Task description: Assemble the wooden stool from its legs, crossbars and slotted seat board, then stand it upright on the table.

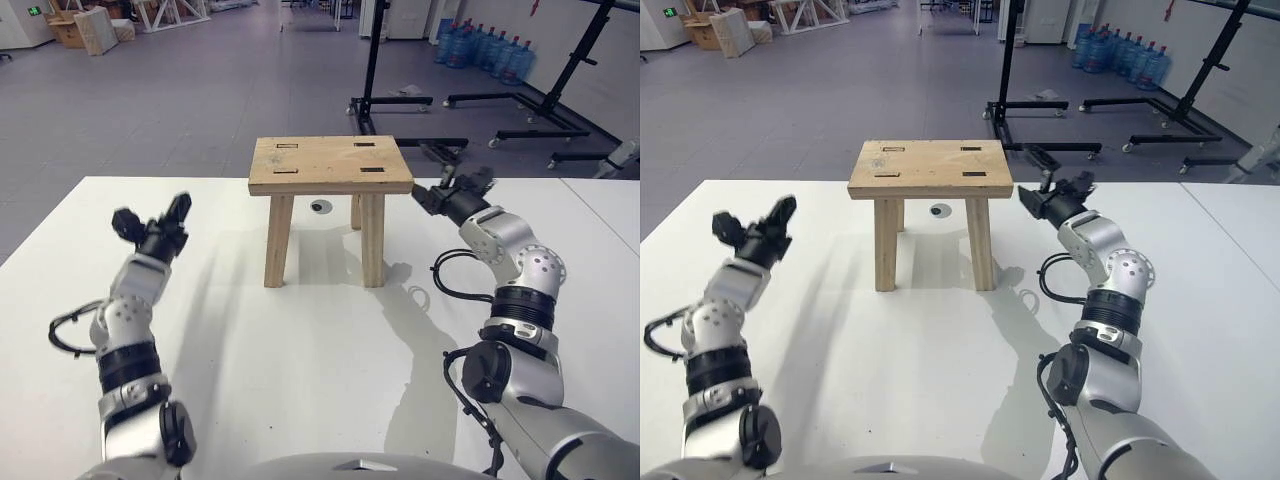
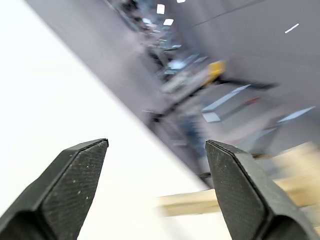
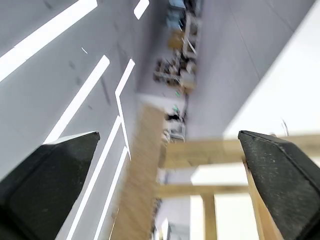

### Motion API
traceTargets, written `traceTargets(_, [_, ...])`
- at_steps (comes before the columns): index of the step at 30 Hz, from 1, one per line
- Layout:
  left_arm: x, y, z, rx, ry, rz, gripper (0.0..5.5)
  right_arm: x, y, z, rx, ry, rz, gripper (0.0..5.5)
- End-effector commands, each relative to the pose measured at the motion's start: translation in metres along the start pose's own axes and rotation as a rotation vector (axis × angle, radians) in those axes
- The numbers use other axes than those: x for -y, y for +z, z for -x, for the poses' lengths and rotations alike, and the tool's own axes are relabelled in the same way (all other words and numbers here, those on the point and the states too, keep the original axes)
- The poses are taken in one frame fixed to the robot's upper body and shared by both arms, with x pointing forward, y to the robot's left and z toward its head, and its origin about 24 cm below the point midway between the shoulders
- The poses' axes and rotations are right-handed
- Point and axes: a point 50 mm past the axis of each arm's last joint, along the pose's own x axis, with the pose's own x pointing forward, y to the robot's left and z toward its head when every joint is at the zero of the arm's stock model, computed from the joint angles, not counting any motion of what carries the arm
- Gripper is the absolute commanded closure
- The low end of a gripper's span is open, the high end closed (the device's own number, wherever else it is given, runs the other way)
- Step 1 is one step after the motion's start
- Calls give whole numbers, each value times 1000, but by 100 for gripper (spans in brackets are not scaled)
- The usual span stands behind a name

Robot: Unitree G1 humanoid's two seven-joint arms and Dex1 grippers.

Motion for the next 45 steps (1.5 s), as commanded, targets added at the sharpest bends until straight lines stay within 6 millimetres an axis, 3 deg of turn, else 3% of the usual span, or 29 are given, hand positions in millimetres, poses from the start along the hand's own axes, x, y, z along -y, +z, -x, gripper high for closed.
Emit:
traceTargets(1, [-5, -22, 8, 75, 119, -603, 197, 14, -1, 16, 104, -141, 416, 40])
traceTargets(2, [-4, -28, 10, 94, 126, -723, 197, 29, -10, 22, 114, -248, 627, 40])
traceTargets(5, [2, -39, 13, 166, 136, -813, 197, 86, -48, 45, 59, -476, 1149, 40])
traceTargets(7, [4, -43, 16, 212, 139, -844, 197, 109, -66, 59, 94, -554, 1321, 40])
traceTargets(14, [1, -50, 19, 253, 105, -851, 197, 121, -65, 71, 255, -620, 1395, 40])
traceTargets(18, [1, -49, 19, 276, 107, -867, 197, 118, -63, 65, 284, -572, 1384, 40])
traceTargets(31, [-5, -43, 18, 295, 165, -862, 197, 117, -70, 57, 265, -458, 1412, 40])
traceTargets(45, [6, -49, 15, 300, 122, -873, 197, 123, -74, 64, 266, -454, 1393, 40])
